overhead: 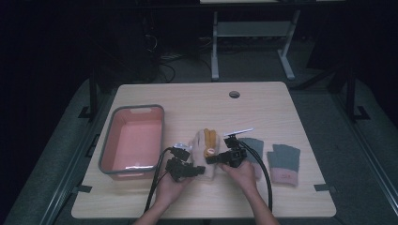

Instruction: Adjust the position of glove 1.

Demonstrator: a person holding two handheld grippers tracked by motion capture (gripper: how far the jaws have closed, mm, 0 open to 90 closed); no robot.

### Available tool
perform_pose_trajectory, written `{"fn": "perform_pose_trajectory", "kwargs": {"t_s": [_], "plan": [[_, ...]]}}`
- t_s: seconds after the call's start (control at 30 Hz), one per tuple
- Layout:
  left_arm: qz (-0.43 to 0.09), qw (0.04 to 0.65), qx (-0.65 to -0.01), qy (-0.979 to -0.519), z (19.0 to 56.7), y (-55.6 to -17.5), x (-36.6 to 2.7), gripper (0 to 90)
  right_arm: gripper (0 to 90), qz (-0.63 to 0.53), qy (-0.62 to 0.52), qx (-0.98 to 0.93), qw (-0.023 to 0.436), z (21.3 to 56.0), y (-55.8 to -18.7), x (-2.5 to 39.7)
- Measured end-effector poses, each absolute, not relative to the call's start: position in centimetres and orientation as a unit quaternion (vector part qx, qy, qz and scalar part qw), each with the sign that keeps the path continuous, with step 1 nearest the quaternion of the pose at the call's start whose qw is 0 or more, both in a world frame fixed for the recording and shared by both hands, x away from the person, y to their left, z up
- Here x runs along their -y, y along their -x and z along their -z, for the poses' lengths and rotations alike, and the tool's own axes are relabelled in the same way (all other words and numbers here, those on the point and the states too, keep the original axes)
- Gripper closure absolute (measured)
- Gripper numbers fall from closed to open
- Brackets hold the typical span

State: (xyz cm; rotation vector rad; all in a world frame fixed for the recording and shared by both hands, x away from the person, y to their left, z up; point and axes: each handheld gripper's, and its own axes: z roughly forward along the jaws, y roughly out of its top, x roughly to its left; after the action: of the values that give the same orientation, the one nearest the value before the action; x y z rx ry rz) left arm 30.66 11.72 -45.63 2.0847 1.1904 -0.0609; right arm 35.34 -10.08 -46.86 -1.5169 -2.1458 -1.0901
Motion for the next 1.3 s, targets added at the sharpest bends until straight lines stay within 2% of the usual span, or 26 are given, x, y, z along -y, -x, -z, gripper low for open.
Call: {"fn": "perform_pose_trajectory", "kwargs": {"t_s": [0.07, 0.23, 0.4, 0.5, 0.8, 1.3], "plan": [[0.021, 0.363, -0.464, -0.808, 45.6, -30.6, -11.6, 63.7, 54.8, 0.377, 0.528, 0.746, 0.149, 46.8, -35.2, 10.2], [0.022, 0.363, -0.470, -0.804, 45.6, -30.6, -11.5, 63.2, 62.2, 0.385, 0.534, 0.737, 0.155, 47.1, -35.0, 10.3], [0.036, 0.370, -0.477, -0.796, 45.8, -30.8, -11.7, 64.5, 75.6, 0.389, 0.527, 0.738, 0.159, 47.4, -35.2, 9.9], [0.042, 0.379, -0.482, -0.789, 45.9, -30.8, -11.9, 66.0, 79.8, 0.398, 0.519, 0.739, 0.164, 47.5, -35.3, 10.3], [0.065, 0.399, -0.490, -0.772, 46.0, -31.1, -12.3, 66.8, 82.0, 0.414, 0.511, 0.736, 0.159, 47.0, -35.2, 10.8], [0.070, 0.409, -0.485, -0.770, 45.2, -31.1, -12.2, 67.0, 82.0, 0.426, 0.506, 0.734, 0.155, 45.8, -35.0, 11.3]]}}
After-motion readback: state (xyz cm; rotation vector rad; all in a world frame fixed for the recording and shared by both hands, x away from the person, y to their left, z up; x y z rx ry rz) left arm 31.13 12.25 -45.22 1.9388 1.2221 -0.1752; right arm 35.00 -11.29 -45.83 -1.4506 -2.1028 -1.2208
